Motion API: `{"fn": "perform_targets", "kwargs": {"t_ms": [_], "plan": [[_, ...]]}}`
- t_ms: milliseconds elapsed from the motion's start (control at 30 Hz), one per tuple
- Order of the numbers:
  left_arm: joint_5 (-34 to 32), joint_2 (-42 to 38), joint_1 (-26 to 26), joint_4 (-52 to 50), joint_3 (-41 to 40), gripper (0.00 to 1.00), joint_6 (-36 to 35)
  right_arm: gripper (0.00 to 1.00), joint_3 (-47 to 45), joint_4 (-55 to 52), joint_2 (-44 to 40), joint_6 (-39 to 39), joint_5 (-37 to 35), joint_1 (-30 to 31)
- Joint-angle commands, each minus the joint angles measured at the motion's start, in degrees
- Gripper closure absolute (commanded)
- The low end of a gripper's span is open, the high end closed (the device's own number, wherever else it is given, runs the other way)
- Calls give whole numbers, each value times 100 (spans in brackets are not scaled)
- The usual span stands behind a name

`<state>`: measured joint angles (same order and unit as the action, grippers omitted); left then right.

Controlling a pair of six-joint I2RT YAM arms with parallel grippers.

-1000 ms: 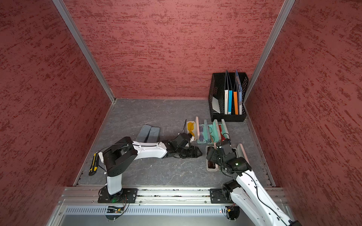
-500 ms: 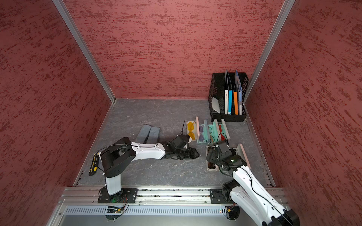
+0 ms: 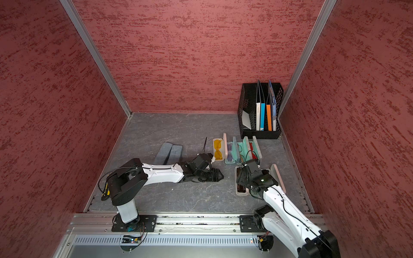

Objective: Close the glasses case
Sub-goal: Move the glasses case to the center of the board.

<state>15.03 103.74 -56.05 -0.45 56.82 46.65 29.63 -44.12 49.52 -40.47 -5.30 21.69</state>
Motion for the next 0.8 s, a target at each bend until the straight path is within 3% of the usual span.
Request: {"fn": "perform_targets", "kwargs": {"t_ms": [0, 267, 767], "plan": [[-37, -241, 72, -26, -170, 24, -119, 34, 56, 186, 50, 71, -35, -25], [-52, -560, 208, -117, -449, 25, -210, 46, -8, 262, 83, 83, 143, 43], [-71, -1001, 244, -176, -823, 26, -262, 48, -262, 597, -89, -419, 512, 586]]}}
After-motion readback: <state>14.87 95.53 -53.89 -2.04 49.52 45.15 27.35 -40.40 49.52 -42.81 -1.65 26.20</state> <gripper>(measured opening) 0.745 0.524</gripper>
